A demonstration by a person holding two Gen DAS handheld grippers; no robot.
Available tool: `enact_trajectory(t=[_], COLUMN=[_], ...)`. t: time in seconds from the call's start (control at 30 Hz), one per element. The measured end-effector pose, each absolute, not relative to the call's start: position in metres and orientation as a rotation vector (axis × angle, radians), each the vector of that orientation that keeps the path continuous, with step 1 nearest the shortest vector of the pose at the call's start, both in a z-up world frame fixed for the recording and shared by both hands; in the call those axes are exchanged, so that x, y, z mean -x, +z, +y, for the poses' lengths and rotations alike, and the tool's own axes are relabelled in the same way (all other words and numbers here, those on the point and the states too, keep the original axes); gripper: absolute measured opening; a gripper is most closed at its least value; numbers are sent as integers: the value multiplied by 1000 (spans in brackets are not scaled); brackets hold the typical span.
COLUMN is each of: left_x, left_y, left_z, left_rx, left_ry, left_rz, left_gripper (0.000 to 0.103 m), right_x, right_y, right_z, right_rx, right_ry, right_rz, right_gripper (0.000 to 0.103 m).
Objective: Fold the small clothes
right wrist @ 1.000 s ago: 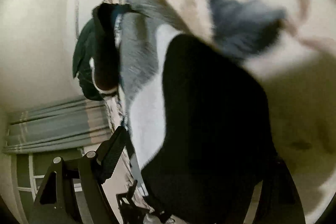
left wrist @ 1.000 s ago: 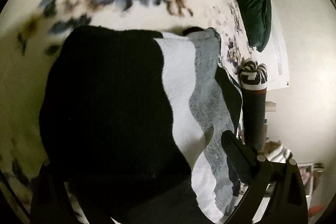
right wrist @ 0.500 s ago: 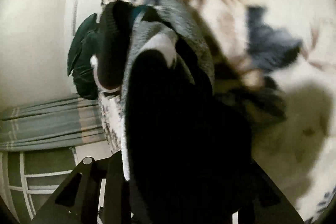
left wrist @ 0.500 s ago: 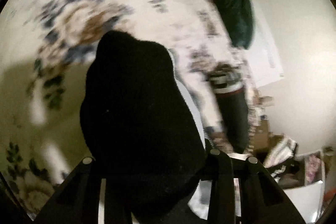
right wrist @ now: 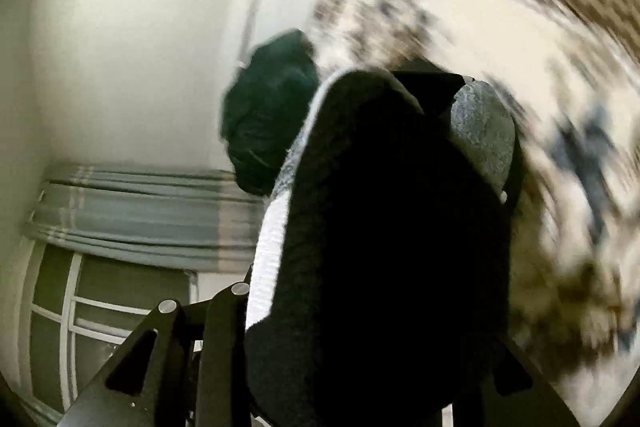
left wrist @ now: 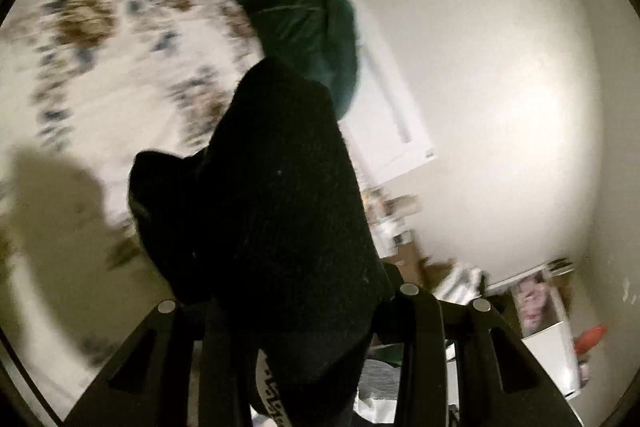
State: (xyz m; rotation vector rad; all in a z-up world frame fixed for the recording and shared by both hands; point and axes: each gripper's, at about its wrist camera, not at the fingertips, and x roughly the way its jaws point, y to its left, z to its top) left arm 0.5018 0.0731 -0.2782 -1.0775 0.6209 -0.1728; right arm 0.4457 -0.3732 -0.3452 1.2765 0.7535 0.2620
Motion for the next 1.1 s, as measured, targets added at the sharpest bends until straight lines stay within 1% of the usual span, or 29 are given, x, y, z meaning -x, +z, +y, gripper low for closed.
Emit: enact_trajectory(t=[0.1, 0.17, 0.27, 0.33, 0.37, 0.47, 0.5, 0.57, 0.63, 0.7, 0.77, 0.83, 0.87, 0.9, 1.0, 1.03, 1.07, 1.1], left_x=[-554, -588, -615, -631, -637, -635, -627, -607, -592, -577, -570, -570, -572, -574, -579, -575, -569, -562], left_y=[-259, -256, -275, -309, -340, -414, -447, -497, -521, -527, -523, -515, -513, -511, -513, -513, -511, -504], left_z=[71, 69, 64, 62, 61, 56, 56, 61, 65, 63, 63, 61, 60, 60, 67, 66, 68, 69], left_rx=[1066, 1041, 999, 973, 952, 914, 915, 934, 974, 958, 941, 916, 902, 878, 852, 850, 834, 782], left_ry=[-220, -246, -255, -251, -227, -163, -135, -83, -83, -99, -106, -118, -117, -115, -105, -100, -84, -45], left_rz=[556, 522, 519, 551, 596, 731, 796, 876, 901, 909, 899, 890, 892, 904, 950, 962, 971, 973], left_gripper=[32, 32, 32, 32, 32, 32, 32, 32, 32, 32, 33, 33, 35, 35, 40, 42, 50, 58], right_x=[-513, -562, -603, -636, -650, -667, -670, -668, -657, -647, -644, -637, -636, -634, -613, -611, -605, -602], right_y=[-307, -289, -280, -302, -319, -398, -426, -478, -519, -539, -543, -543, -546, -545, -537, -537, -531, -526], right_z=[-385, -390, -396, -402, -405, -407, -408, -411, -416, -423, -427, -430, -433, -436, -432, -431, -429, -427], right_rx=[-1257, -1241, -1195, -1179, -1178, -1154, -1142, -1149, -1183, -1241, -1260, -1282, -1295, -1298, -1286, -1254, -1214, -1158], right_ry=[281, 291, 292, 268, 251, 186, 160, 106, 61, 71, 87, 90, 87, 79, 51, 38, 25, -3], right_rz=[667, 615, 563, 581, 599, 721, 783, 883, 933, 919, 921, 928, 928, 930, 936, 950, 970, 992], right_gripper=[32, 32, 32, 32, 32, 32, 32, 32, 32, 34, 36, 41, 44, 48, 49, 50, 53, 66])
